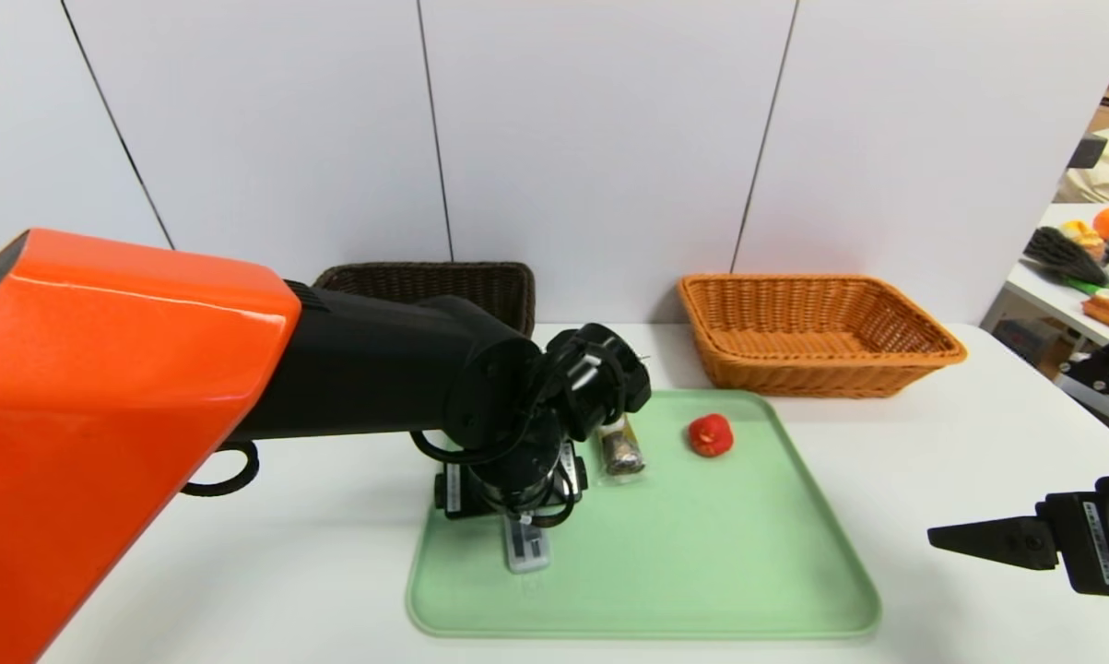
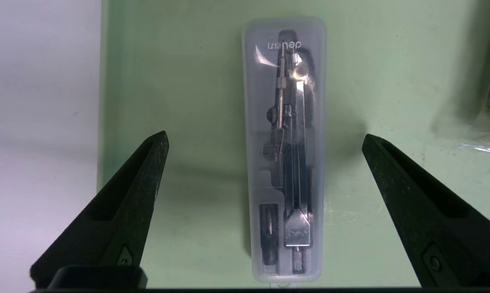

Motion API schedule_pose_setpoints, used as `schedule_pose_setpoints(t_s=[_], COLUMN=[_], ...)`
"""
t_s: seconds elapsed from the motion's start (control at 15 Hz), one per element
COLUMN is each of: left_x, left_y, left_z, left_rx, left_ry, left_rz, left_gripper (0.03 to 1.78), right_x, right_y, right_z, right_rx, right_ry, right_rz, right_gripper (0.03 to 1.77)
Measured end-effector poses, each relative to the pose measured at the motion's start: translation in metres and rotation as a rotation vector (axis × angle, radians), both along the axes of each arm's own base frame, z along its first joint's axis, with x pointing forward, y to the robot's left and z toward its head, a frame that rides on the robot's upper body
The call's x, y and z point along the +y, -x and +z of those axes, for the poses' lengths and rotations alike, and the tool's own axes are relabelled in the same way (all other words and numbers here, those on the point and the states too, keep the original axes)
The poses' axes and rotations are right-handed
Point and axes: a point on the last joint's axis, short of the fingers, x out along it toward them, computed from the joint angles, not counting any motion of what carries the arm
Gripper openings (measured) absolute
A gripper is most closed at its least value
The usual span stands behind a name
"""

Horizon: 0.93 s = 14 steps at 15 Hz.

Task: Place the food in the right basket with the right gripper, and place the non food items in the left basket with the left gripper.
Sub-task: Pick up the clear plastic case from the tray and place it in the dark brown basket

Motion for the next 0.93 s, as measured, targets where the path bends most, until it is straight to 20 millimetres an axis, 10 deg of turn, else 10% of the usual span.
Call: schedule_pose_setpoints(t_s=[0.6, 0.93], left_x=[-0.0007, -0.0006], left_y=[0.0, 0.0005], left_z=[-0.0035, -0.0031], left_rx=[0.034, 0.038], left_ry=[0.022, 0.026], left_rz=[-0.006, -0.008], left_gripper=[1.69, 0.95], right_x=[-0.0001, -0.0001], right_y=[0.0023, 0.0024], right_z=[0.0013, 0.0015], right_rx=[-0.01, -0.011], right_ry=[0.0, 0.0], right_rz=[0.001, 0.001], right_gripper=[1.7, 1.7])
